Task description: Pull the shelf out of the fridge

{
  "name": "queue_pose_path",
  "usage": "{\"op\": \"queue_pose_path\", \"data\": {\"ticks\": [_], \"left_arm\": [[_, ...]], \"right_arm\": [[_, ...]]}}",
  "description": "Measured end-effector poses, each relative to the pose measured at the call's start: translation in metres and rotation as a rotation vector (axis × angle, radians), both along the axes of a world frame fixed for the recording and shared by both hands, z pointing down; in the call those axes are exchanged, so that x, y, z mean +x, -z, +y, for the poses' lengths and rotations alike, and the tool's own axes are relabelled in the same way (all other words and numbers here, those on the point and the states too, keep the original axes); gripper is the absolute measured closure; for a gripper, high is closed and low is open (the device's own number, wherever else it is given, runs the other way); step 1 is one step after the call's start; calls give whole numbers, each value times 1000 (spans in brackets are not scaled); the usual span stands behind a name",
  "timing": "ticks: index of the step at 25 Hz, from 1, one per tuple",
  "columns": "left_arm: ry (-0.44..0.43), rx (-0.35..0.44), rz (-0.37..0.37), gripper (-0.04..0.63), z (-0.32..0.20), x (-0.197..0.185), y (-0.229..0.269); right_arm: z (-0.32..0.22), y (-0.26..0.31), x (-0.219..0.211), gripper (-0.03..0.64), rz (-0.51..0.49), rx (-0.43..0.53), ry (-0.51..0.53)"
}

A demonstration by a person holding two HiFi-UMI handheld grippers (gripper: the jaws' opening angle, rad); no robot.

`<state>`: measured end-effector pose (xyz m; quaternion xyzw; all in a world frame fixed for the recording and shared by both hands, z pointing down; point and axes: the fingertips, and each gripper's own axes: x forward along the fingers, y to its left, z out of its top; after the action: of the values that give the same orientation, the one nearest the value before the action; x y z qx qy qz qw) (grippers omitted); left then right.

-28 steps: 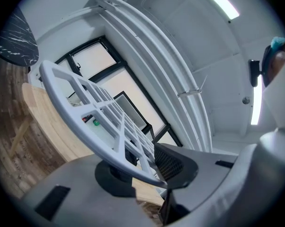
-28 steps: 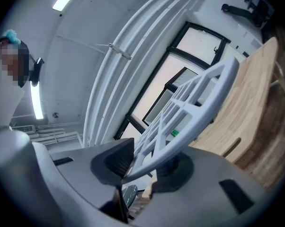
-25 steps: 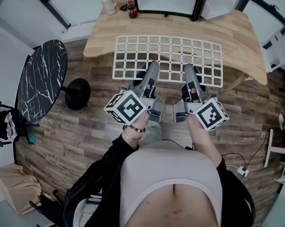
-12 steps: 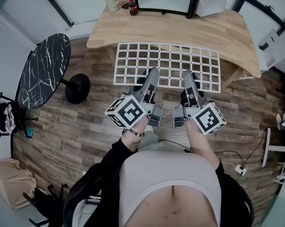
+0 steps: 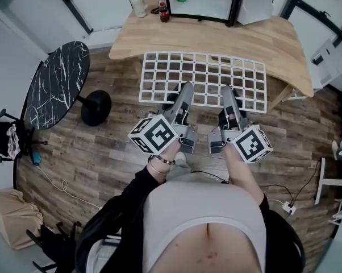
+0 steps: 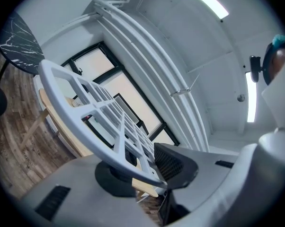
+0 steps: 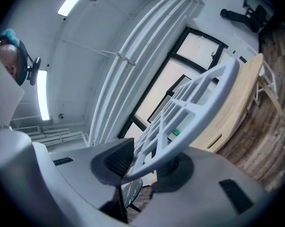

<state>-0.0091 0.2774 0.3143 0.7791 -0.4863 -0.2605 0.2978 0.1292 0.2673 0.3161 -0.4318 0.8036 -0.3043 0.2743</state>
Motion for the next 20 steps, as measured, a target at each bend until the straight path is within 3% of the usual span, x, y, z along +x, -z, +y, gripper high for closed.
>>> {"op": "queue_pose_path", "data": {"ticks": [20], "left_arm": [[-3,4,-4,477,-3,-11,-1]], "right_arm": [[-3,4,-15,497,-12,32,20]]}}
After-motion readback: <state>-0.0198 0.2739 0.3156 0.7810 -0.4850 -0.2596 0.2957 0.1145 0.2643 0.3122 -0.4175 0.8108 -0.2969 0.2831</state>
